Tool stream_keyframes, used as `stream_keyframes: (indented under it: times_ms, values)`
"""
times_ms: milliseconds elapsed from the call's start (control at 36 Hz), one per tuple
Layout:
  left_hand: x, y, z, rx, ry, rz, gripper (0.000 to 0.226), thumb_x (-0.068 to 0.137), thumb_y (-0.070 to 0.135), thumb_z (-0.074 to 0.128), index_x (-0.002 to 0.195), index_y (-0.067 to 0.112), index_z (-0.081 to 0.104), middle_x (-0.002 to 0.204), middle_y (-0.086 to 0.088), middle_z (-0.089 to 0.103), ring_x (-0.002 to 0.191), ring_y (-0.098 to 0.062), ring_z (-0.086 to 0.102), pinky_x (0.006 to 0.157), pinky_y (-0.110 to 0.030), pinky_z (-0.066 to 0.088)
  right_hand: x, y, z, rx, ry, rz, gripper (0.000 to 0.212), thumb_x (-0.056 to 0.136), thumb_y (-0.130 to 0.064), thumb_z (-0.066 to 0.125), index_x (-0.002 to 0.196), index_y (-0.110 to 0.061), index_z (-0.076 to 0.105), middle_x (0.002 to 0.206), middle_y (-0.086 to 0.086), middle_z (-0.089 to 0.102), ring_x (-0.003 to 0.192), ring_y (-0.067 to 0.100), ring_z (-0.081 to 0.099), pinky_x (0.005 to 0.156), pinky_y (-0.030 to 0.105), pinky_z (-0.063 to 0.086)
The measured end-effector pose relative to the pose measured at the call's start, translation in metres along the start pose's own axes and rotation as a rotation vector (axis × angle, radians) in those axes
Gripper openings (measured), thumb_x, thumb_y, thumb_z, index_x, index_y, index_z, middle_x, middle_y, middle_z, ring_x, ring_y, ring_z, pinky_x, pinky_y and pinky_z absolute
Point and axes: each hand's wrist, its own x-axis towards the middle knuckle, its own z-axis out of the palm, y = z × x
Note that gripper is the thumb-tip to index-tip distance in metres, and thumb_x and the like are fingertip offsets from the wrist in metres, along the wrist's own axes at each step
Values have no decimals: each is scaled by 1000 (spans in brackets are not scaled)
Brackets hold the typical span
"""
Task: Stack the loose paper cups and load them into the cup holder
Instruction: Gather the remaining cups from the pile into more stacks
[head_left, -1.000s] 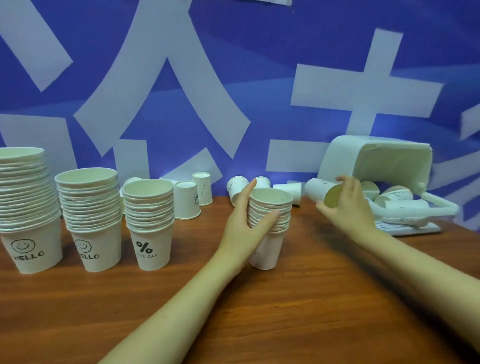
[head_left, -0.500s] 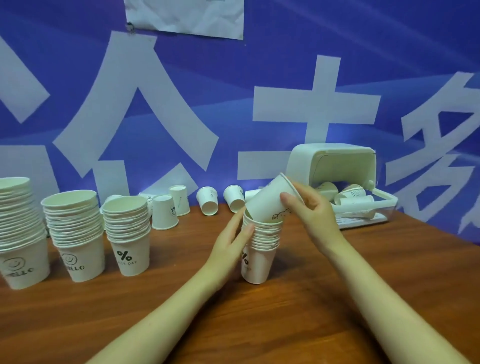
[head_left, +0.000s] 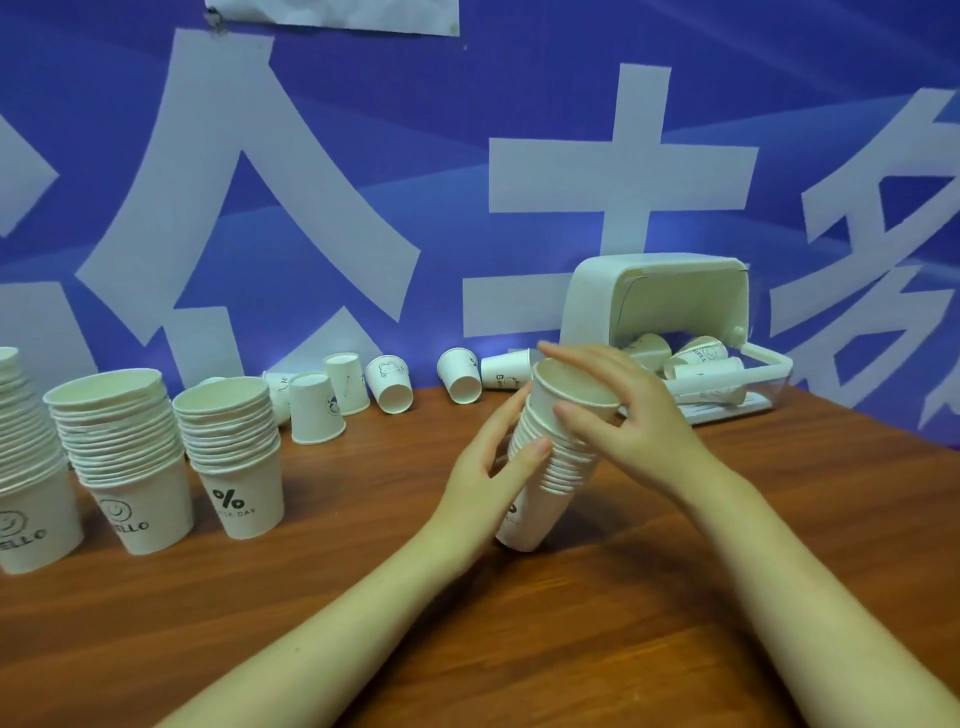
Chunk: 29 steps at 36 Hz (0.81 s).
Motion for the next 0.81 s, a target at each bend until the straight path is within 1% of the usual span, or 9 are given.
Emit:
stream_keyframes:
  times_ms: [139,222,333,417,500,583,639,694,806]
  values:
    - [-1,-1,1,-95,59,-35,50,94,32,51,143,24,45,142,11,53,133,-5,45,114,-37,34,-2,7,15,70,-76,50,45,92,-45,39,123,-24,65,128,-8,62,125,8,51,108,37,38]
    - [-1,-5,-3,-179,103,-91,43,94,34,50,137,29,52,139,10,56,132,-11,48,114,-46,33,-3,6,25,211,-13,111,42,88,-46,44,125,-31,58,133,-6,57,128,4,47,110,29,35]
    - [-1,-10,-7,-217,190,-134,40,93,36,53,133,31,56,134,9,60,128,-14,53,111,-49,37,-9,4,44,445,43,289,67,77,-51,63,138,-36,40,135,-12,51,123,-5,49,98,12,40]
    - [0,-11,-13,-257,287,-157,33,96,24,55,128,26,60,125,5,67,120,-17,60,104,-46,46,-14,11,58,452,-25,338,81,76,-39,72,146,-31,31,128,-25,54,118,-9,53,96,14,45]
    - [2,-15,-26,-81,338,-114,29,97,17,55,122,28,65,122,4,67,116,-13,61,100,-39,48,-14,19,59,454,-35,366,72,78,-31,78,140,-28,41,121,-18,62,112,-4,58,94,20,49]
    - [6,-18,-36,225,373,-37,29,96,9,55,114,30,67,120,8,62,107,8,55,89,-9,41,-12,31,53,393,41,368,66,77,-24,82,132,-30,47,117,-20,63,107,-7,59,89,18,46]
    - [17,-21,-39,301,412,-40,30,95,10,55,114,31,64,118,9,60,106,9,53,82,-3,38,-12,43,48,324,143,393,70,74,-25,83,131,-36,43,119,-26,59,109,-8,56,93,20,45]
    - [37,-28,-42,323,425,-124,28,95,17,57,120,29,60,119,6,58,109,1,53,86,-8,38,-12,57,44,271,267,444,85,74,-29,83,141,-39,31,131,-25,51,119,-2,51,101,25,42]
    - [94,-45,-47,570,335,-260,48,91,30,60,137,23,46,130,-4,49,118,-17,48,100,-32,39,-12,79,37,129,492,517,104,74,-38,81,153,-31,14,151,0,35,136,16,38,106,32,37]
